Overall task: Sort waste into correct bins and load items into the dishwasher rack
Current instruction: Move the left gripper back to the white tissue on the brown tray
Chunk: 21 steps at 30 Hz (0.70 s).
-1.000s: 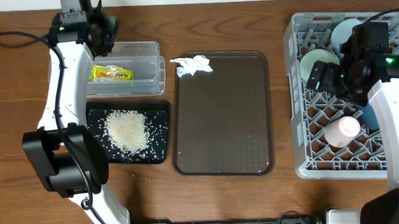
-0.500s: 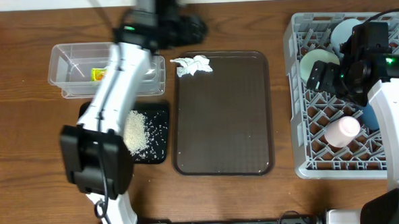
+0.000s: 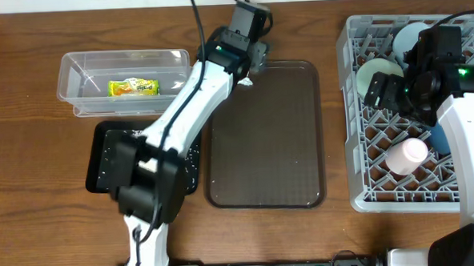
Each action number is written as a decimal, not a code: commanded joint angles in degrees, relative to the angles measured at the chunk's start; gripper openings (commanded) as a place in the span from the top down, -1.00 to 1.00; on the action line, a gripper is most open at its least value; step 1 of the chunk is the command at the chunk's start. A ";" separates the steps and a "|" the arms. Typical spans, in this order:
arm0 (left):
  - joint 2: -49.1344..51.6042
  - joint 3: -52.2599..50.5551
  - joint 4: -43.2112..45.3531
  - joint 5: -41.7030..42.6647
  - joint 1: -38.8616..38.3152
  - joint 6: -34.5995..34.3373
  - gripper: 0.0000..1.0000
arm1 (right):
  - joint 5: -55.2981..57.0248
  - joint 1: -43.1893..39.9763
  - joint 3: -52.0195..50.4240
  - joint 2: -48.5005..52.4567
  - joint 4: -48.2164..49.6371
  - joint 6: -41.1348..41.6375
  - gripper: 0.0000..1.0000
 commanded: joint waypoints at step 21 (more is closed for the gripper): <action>12.17 -0.11 -2.86 0.15 2.71 11.87 -0.33 | -0.04 0.00 0.13 -0.48 0.09 0.74 -0.99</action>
